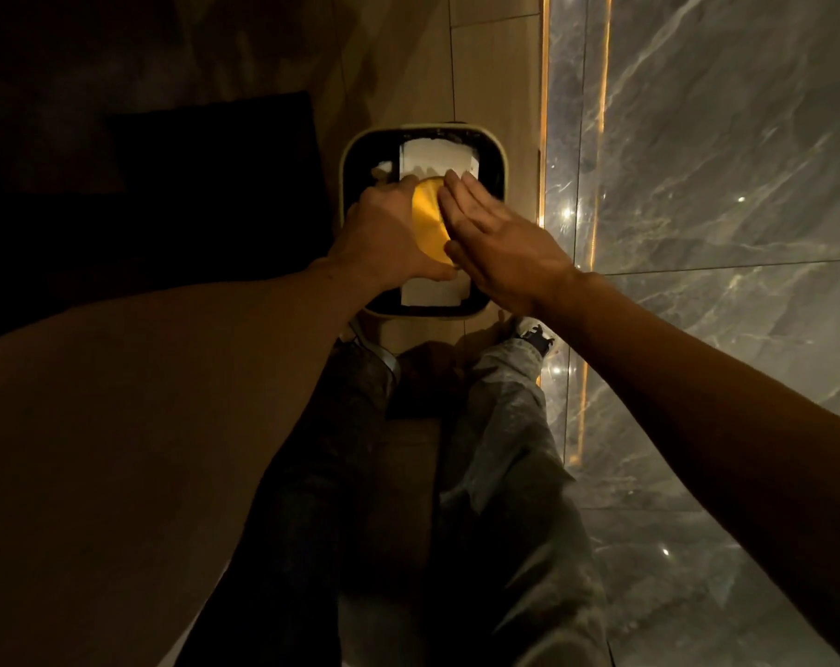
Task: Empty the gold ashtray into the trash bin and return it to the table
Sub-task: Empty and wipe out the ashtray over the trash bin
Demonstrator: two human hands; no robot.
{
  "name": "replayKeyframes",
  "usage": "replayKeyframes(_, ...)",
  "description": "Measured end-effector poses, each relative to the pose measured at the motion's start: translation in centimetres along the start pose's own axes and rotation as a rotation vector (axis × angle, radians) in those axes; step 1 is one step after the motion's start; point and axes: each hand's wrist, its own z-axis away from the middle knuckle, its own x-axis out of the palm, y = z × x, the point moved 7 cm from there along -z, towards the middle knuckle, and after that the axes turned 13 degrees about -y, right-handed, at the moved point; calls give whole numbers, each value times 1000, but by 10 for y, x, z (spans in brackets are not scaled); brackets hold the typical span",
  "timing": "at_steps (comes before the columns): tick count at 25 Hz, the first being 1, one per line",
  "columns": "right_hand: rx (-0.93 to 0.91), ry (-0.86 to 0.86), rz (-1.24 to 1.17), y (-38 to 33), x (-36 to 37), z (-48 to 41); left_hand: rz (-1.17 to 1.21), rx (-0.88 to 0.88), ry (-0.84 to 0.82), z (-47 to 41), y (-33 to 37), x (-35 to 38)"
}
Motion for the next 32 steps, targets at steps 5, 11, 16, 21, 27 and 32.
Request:
replayKeyframes(5, 92, 212, -83, 3, -23, 8, 36, 14, 4, -1, 5, 1)
replayKeyframes(11, 117, 38, -329, 19, -2, 16, 52, -4, -43, -1, 13, 2)
replayKeyframes(16, 238, 260, -978, 38, -6, 37, 77, -68, -132, 0, 18, 6)
replayKeyframes(21, 273, 288, -1225, 51, -16, 43, 500, -147, -213, 13, 16, 14)
replayKeyframes(27, 229, 308, -1241, 37, -46, 66, 993, -219, -283, 36, 35, 1)
replayKeyframes(32, 277, 392, -1301, 14, -69, 91, 1115, -337, -205, 69, 55, -32)
